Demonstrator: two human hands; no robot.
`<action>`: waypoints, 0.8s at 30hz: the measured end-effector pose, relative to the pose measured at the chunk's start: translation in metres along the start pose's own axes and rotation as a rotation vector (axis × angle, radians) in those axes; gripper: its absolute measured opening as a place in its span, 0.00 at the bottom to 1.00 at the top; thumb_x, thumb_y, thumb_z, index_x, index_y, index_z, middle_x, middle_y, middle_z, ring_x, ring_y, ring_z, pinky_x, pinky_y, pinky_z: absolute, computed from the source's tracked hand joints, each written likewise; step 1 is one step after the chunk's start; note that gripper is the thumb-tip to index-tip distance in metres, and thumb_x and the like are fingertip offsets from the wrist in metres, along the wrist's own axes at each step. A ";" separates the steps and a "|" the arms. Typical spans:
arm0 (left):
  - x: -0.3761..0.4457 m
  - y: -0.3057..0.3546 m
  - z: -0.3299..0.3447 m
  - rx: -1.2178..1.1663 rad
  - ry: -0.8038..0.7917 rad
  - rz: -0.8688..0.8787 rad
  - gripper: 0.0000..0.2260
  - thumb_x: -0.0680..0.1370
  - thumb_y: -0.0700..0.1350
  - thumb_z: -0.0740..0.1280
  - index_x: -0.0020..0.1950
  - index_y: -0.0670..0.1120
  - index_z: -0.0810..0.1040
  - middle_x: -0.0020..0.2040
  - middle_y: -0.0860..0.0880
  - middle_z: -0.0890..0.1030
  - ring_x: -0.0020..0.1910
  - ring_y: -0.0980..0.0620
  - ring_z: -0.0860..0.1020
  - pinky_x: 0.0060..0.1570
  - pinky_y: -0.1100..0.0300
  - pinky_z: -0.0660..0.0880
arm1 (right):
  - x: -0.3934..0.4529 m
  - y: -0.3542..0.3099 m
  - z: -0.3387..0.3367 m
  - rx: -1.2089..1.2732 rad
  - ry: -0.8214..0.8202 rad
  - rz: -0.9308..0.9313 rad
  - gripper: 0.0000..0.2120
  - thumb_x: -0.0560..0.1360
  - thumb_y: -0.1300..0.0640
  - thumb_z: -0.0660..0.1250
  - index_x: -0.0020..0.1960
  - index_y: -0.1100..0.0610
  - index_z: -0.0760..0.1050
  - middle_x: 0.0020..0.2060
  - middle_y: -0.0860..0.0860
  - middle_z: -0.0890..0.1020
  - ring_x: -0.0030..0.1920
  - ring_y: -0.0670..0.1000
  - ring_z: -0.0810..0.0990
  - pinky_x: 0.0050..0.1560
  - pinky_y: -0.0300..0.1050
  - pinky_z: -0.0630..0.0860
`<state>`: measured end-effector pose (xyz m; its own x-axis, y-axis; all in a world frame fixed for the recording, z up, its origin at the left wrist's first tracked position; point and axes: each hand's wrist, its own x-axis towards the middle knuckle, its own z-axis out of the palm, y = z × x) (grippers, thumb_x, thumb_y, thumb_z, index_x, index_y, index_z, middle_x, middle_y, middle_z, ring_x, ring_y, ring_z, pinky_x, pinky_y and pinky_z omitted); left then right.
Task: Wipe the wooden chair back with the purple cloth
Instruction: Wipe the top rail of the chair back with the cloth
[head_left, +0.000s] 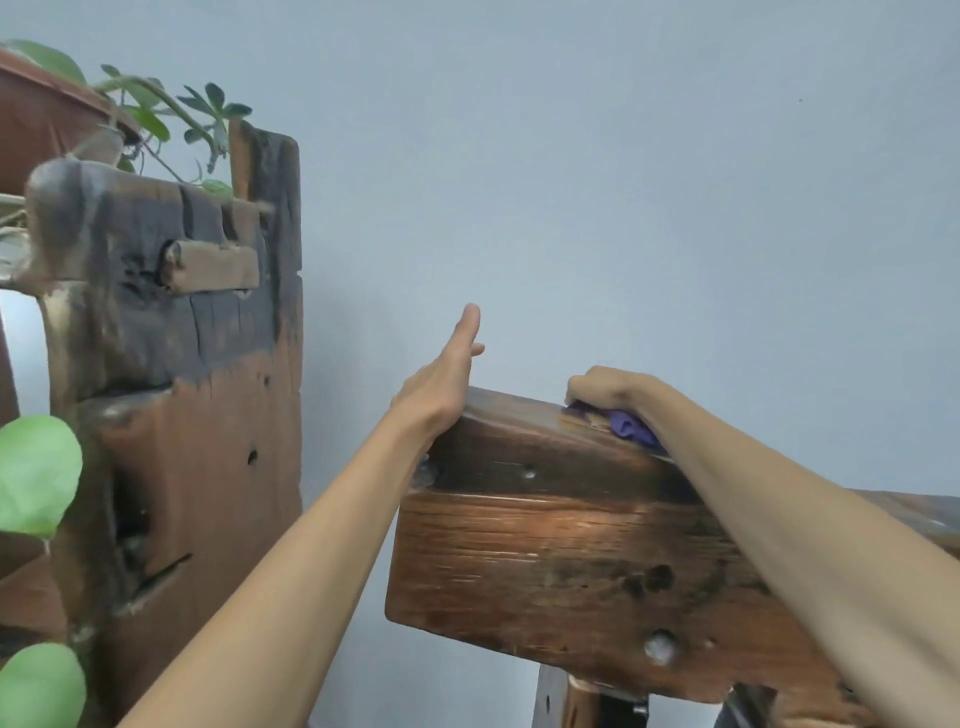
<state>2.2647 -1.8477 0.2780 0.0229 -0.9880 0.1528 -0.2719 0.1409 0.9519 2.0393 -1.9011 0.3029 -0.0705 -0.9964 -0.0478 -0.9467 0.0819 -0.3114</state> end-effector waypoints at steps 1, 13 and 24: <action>-0.001 0.001 0.002 0.017 0.027 0.000 0.49 0.57 0.87 0.41 0.68 0.68 0.75 0.77 0.53 0.69 0.78 0.44 0.61 0.76 0.38 0.53 | -0.001 -0.018 0.002 -0.018 -0.023 -0.033 0.10 0.73 0.54 0.62 0.42 0.59 0.78 0.45 0.58 0.84 0.42 0.58 0.81 0.48 0.48 0.74; -0.010 -0.001 0.019 0.108 0.478 0.173 0.31 0.81 0.65 0.38 0.73 0.54 0.70 0.69 0.47 0.77 0.68 0.43 0.72 0.61 0.47 0.63 | -0.024 -0.084 0.040 0.370 0.062 -0.565 0.15 0.79 0.46 0.60 0.54 0.52 0.83 0.52 0.44 0.85 0.53 0.48 0.80 0.57 0.45 0.75; -0.013 -0.021 0.031 0.049 0.701 0.501 0.28 0.75 0.67 0.44 0.63 0.53 0.71 0.59 0.56 0.79 0.57 0.55 0.76 0.45 0.59 0.67 | 0.040 -0.105 0.027 0.098 -0.386 -0.214 0.25 0.79 0.42 0.61 0.64 0.60 0.79 0.60 0.60 0.83 0.62 0.60 0.82 0.71 0.60 0.73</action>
<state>2.2402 -1.8394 0.2482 0.4734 -0.5407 0.6954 -0.4497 0.5304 0.7186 2.1447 -1.9490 0.3079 0.2631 -0.9111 -0.3173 -0.8919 -0.1043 -0.4401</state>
